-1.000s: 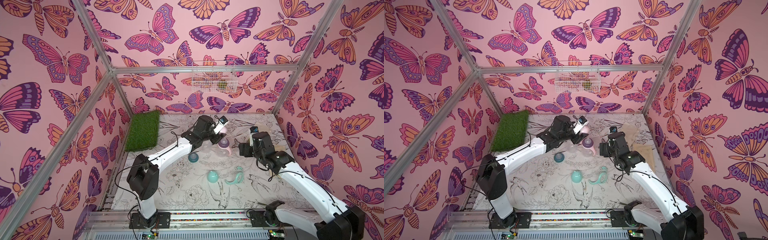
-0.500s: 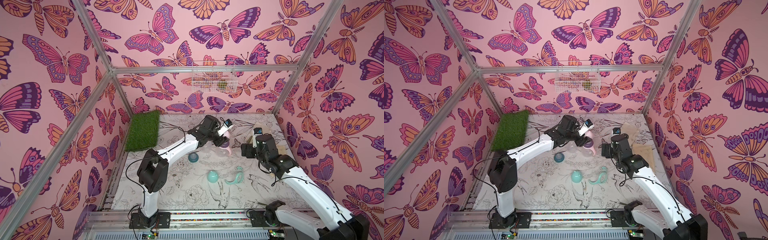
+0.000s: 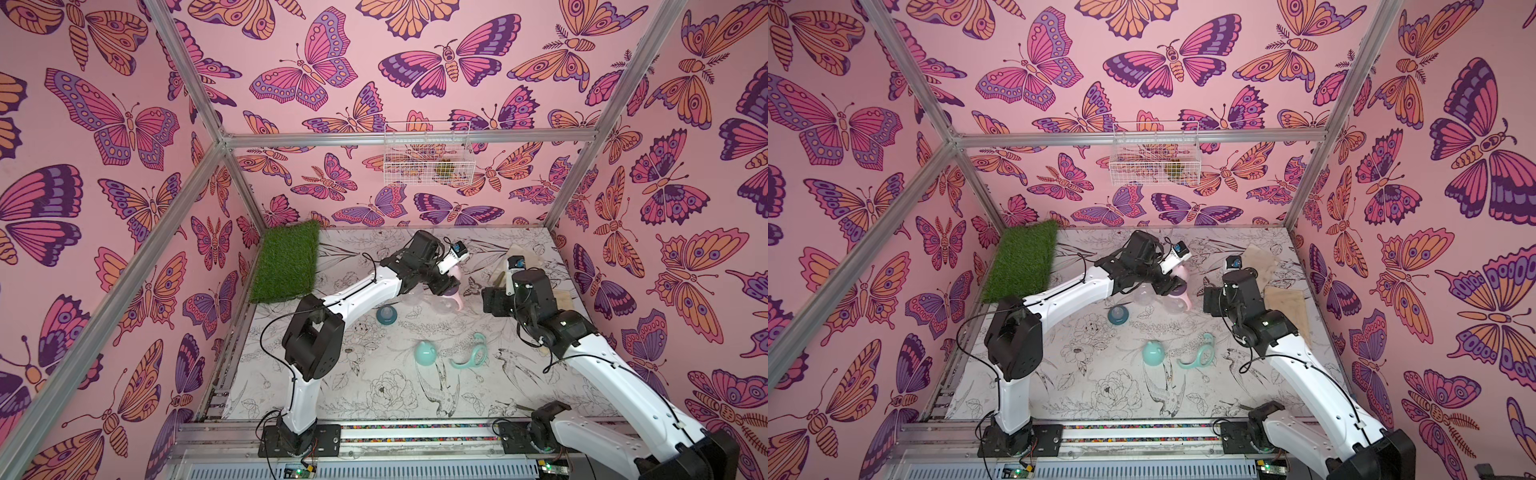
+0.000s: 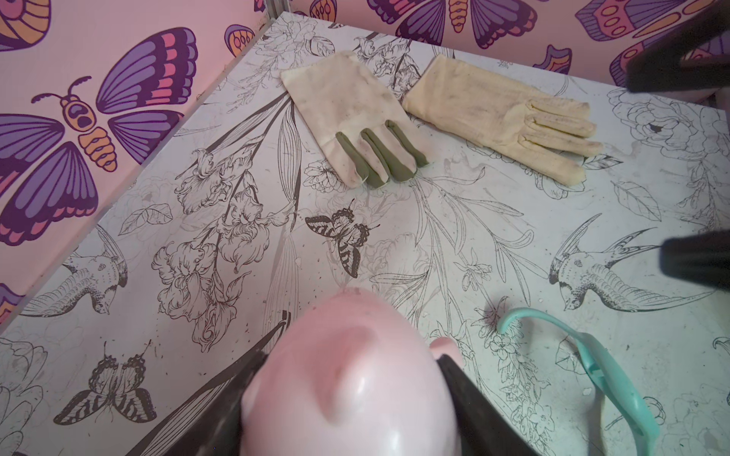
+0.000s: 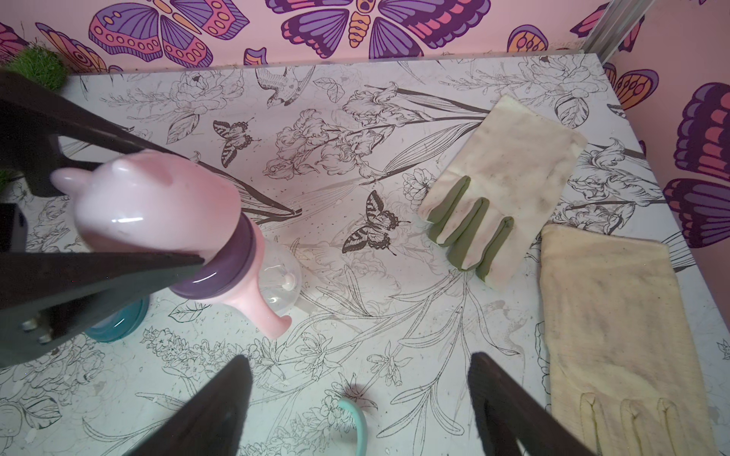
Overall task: Assemble the baby bottles
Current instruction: Close the lid on the baby bottle.
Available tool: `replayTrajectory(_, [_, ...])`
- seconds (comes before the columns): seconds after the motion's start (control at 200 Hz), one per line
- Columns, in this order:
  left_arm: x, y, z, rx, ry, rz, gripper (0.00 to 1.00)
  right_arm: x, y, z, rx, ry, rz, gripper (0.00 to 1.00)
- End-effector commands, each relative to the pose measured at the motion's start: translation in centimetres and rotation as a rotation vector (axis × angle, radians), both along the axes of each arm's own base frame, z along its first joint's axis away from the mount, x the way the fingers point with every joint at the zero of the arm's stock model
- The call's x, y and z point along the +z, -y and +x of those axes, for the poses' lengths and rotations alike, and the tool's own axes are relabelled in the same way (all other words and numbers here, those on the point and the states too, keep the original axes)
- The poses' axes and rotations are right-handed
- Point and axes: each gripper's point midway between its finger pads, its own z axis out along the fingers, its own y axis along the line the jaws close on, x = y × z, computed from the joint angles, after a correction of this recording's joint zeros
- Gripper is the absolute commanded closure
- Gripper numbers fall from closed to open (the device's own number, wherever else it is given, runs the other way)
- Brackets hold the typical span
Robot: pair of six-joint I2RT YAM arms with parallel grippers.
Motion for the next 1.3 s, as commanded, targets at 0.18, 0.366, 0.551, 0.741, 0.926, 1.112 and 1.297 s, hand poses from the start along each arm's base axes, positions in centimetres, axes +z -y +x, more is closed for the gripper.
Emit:
replayTrajectory(0.18, [-1.3, 0.3, -0.2, -0.023, -0.029, 0.027, 0.30, -0.2, 0.1, 0.0, -0.008, -0.002, 0.018, 0.13])
replayTrajectory(0.366, [-1.4, 0.4, -0.4, -0.029, -0.034, 0.027, 0.23, -0.2, 0.0, 0.1, -0.006, -0.003, 0.020, 0.13])
replayTrajectory(0.551, [-0.8, 0.4, -0.6, -0.035, -0.037, 0.011, 0.21, -0.3, -0.1, 0.1, 0.000, -0.005, 0.025, 0.13])
replayTrajectory(0.741, [1.9, 0.4, -0.3, -0.007, -0.017, -0.059, 0.20, 0.0, -1.1, 0.6, 0.032, 0.007, 0.061, 0.13])
replayTrajectory(0.926, [6.4, -0.8, -0.3, 0.025, 0.012, -0.210, 0.17, 1.1, -2.2, 1.8, 0.059, 0.041, 0.104, 0.14])
replayTrajectory(1.112, [9.0, -3.2, 0.7, 0.127, 0.053, -0.326, 0.16, 2.3, -4.2, 4.2, 0.098, 0.066, 0.151, 0.16])
replayTrajectory(1.297, [8.6, -5.6, 2.7, 0.320, 0.105, -0.359, 0.18, 3.6, -6.3, 7.3, 0.151, 0.093, 0.167, 0.21])
